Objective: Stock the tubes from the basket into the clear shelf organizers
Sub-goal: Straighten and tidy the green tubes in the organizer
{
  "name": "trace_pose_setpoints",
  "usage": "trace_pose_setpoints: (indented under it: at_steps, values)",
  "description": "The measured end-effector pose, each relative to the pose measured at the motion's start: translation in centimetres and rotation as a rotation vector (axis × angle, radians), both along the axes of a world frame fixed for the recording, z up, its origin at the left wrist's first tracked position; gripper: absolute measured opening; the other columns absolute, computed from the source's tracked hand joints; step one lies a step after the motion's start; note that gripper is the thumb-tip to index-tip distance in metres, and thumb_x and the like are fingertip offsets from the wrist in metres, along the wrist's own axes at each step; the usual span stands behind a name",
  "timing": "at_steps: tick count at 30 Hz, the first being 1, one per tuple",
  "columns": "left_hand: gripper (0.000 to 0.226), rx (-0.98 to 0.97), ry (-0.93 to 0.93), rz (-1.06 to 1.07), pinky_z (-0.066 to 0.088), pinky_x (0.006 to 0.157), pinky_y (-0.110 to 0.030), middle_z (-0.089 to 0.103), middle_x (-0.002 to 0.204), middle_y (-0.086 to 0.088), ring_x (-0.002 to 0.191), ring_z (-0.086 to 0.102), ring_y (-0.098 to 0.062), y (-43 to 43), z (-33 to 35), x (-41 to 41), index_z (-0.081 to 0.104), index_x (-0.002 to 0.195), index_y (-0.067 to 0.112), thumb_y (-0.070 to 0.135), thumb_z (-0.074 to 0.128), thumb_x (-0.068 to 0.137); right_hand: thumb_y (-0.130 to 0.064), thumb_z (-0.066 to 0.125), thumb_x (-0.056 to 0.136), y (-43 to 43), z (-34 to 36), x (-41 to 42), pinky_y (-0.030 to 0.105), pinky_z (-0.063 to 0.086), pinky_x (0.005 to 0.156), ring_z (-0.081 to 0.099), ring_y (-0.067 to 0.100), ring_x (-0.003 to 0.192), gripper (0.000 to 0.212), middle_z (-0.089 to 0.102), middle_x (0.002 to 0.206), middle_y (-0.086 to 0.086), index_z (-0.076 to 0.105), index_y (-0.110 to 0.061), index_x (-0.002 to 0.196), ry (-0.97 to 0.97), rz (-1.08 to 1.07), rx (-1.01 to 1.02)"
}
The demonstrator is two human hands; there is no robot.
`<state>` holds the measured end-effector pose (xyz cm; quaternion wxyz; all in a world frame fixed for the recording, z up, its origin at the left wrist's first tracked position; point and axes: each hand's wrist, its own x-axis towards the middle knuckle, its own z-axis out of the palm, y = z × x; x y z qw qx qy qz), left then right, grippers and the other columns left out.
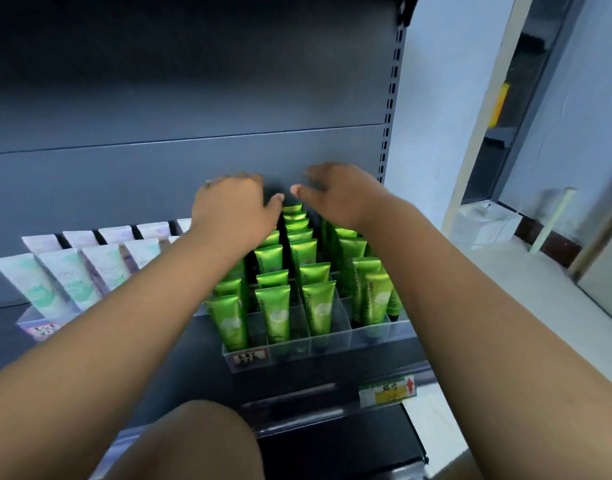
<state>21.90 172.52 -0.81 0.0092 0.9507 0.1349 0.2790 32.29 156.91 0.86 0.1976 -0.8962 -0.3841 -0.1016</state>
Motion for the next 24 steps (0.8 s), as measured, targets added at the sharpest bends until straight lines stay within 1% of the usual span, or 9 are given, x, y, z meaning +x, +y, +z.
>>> trace_pose_setpoints:
  at_steps: [3, 5, 9, 12, 15, 17, 19, 21, 24]
  values:
    - [0.040, -0.047, -0.076, -0.028, 0.046, 0.085, -0.044, 0.068, 0.101, -0.018, 0.100, 0.061, -0.041, -3.1, 0.1, -2.4, 0.060, 0.093, 0.010, 0.049, 0.050, 0.097, -0.058, 0.045, 0.096, -2.2, -0.7, -2.7, 0.039, 0.051, 0.084, 0.061, 0.030, 0.100, 0.043, 0.067, 0.105, 0.008, 0.062, -0.018, 0.097, -0.009, -0.028, 0.095]
    - [0.042, -0.066, -0.115, -0.046, 0.046, 0.087, -0.044, 0.069, 0.103, -0.016, 0.101, 0.061, -0.039, -5.2, -0.2, -3.5, 0.065, 0.098, 0.010, 0.050, 0.049, 0.097, -0.056, 0.046, 0.096, -3.8, -1.5, -4.2, 0.039, 0.051, 0.080, 0.061, 0.030, 0.098, 0.039, 0.066, 0.102, 0.006, 0.062, -0.020, 0.094, -0.018, -0.043, 0.123]
    - [0.049, -0.130, -0.129, -0.134, 0.049, 0.091, -0.044, 0.072, 0.110, -0.008, 0.105, 0.062, -0.035, -8.4, -1.1, -4.7, 0.070, 0.110, 0.018, 0.053, 0.045, 0.089, -0.043, 0.055, 0.098, -8.4, -2.3, -6.5, 0.039, 0.051, 0.089, 0.062, 0.027, 0.108, 0.035, 0.069, 0.117, 0.005, 0.070, -0.020, 0.119, -0.056, -0.028, 0.157]
    - [0.044, -0.167, -0.115, -0.248, 0.049, 0.093, -0.043, 0.072, 0.113, -0.002, 0.109, 0.060, -0.031, -10.0, -1.5, -4.7, 0.070, 0.115, 0.021, 0.052, 0.053, 0.090, -0.036, 0.060, 0.098, -11.7, -2.8, -6.7, 0.039, 0.050, 0.092, 0.062, 0.024, 0.109, 0.031, 0.069, 0.120, 0.004, 0.071, -0.017, 0.120, -0.047, -0.079, 0.196]
    - [0.032, -0.175, -0.156, -0.333, 0.049, 0.094, -0.042, 0.072, 0.114, 0.003, 0.110, 0.059, -0.027, -11.5, -2.6, -4.9, 0.071, 0.116, 0.020, 0.041, 0.064, 0.093, -0.031, 0.062, 0.096, -13.2, -3.1, -6.5, 0.036, 0.048, 0.099, 0.061, 0.020, 0.118, 0.033, 0.068, 0.129, 0.000, 0.071, -0.018, 0.124, -0.029, -0.098, 0.162]
    - [0.027, -0.156, -0.175, -0.361, 0.049, 0.093, -0.043, 0.073, 0.109, 0.004, 0.106, 0.059, -0.026, -12.1, -3.6, -4.7, 0.072, 0.111, 0.020, 0.038, 0.066, 0.093, -0.026, 0.064, 0.094, -13.2, -2.9, -6.3, 0.032, 0.049, 0.098, 0.062, 0.018, 0.116, 0.029, 0.070, 0.126, -0.002, 0.073, -0.018, 0.120, -0.023, -0.087, 0.126]
    - [0.023, -0.157, -0.161, -0.372, 0.050, 0.091, -0.044, 0.073, 0.103, 0.006, 0.102, 0.059, -0.025, -12.3, -4.4, -4.3, 0.073, 0.107, 0.021, 0.036, 0.068, 0.091, -0.021, 0.065, 0.091, -12.7, -2.7, -6.1, 0.034, 0.052, 0.096, 0.064, 0.017, 0.110, 0.026, 0.072, 0.118, -0.003, 0.075, -0.018, 0.114, -0.016, -0.070, 0.086]
    - [0.022, -0.134, -0.123, -0.363, 0.050, 0.091, -0.044, 0.072, 0.102, 0.006, 0.102, 0.059, -0.026, -12.3, -4.7, -3.7, 0.073, 0.107, 0.023, 0.035, 0.068, 0.090, -0.018, 0.064, 0.088, -12.2, -2.6, -5.9, 0.037, 0.053, 0.093, 0.066, 0.017, 0.105, 0.024, 0.075, 0.110, -0.005, 0.077, -0.019, 0.108, -0.035, -0.051, 0.061]
    - [0.021, -0.071, -0.127, -0.343, 0.049, 0.092, -0.045, 0.074, 0.103, 0.004, 0.100, 0.059, -0.029, -11.9, -5.2, -3.1, 0.075, 0.108, 0.022, 0.028, 0.067, 0.089, -0.017, 0.062, 0.087, -11.8, -2.7, -5.6, 0.035, 0.055, 0.089, 0.067, 0.017, 0.098, 0.022, 0.076, 0.101, -0.006, 0.080, -0.022, 0.098, -0.050, -0.015, 0.051]
